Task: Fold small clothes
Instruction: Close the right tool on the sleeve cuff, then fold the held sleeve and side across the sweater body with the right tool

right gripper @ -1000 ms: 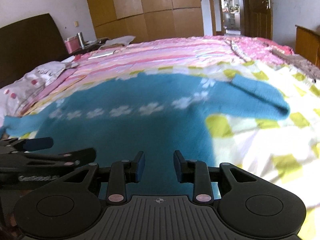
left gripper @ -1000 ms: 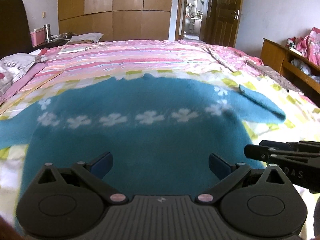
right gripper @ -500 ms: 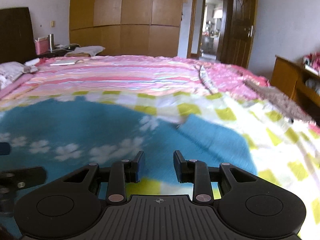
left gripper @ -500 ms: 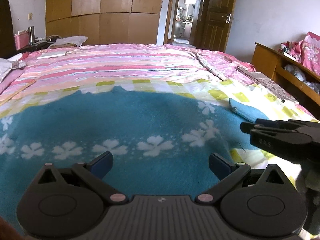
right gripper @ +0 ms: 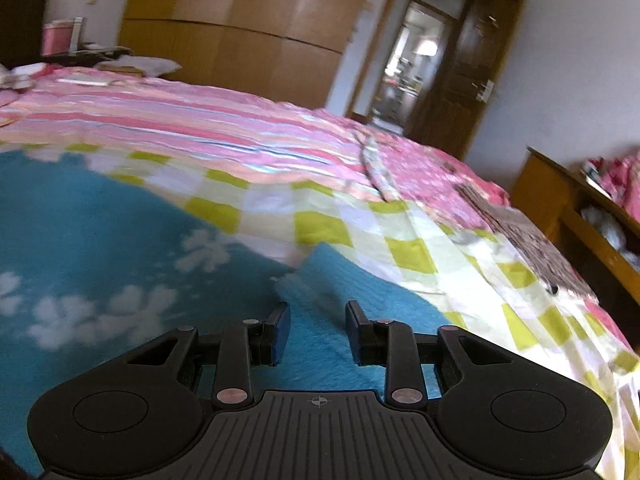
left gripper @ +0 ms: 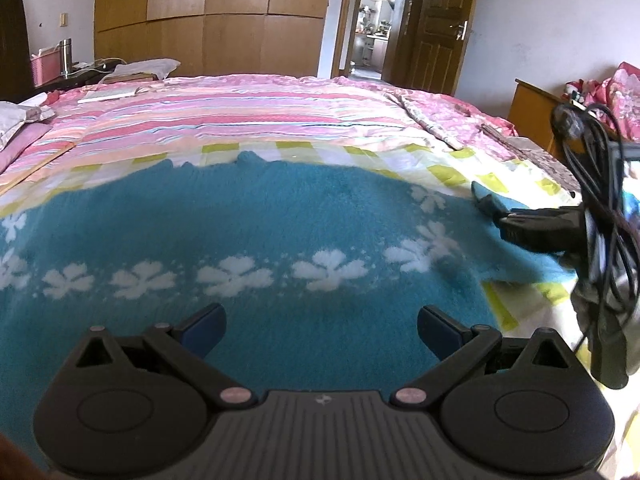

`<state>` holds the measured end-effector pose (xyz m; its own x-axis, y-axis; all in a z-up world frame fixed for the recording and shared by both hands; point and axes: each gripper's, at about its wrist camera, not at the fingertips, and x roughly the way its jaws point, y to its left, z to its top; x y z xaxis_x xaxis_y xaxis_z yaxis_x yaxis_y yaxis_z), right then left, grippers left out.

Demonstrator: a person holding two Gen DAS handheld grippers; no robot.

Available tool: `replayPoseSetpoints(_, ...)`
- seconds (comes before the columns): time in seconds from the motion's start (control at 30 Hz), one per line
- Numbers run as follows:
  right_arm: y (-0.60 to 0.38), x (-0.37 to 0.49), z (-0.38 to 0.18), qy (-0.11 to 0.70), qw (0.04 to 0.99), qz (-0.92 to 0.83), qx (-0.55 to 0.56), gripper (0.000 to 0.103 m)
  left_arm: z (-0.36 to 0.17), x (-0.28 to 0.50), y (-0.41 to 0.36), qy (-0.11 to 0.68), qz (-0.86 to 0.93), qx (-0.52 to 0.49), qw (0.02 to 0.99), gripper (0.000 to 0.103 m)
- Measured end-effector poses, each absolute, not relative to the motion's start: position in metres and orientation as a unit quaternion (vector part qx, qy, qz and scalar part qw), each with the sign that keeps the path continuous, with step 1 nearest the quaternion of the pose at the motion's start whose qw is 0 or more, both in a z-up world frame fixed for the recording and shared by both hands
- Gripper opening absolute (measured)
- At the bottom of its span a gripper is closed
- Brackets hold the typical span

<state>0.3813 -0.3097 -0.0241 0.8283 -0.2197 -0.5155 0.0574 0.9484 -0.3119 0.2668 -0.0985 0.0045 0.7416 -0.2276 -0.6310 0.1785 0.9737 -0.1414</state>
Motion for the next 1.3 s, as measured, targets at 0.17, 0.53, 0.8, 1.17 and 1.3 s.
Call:
replayPoseSetpoints(0.17,-0.319,0.380,-0.017,0.296,0.948,-0.080,-0.091,0.008,0.009,0.257,-0.087,0.335,-0.108,-0.045,0.935,0.103)
replayPoseSetpoints(0.53,-0.252,0.352,0.034,0.282,0.958,0.042,0.027,0.008,0.017,0.223,-0.024,0.335,-0.057,-0.069,0.938,0.103)
replayPoseSetpoints(0.8,-0.144,0.358,0.029,0.294,0.943,0.146,0.046,0.008,0.014,0.193,0.025,0.328,-0.004,-0.065,0.942,0.103)
replayPoseSetpoints(1.17,-0.058,0.356,-0.002,0.330,0.919,0.206,0.061,0.008,0.000,0.190,0.057,0.331,0.012,-0.081,0.940,0.103)
replayPoseSetpoints(1.3,-0.044,0.360,-0.003,0.338,0.911,0.224,0.075,0.008,-0.001,0.190,0.071,0.329,0.027,-0.093,0.939,0.103)
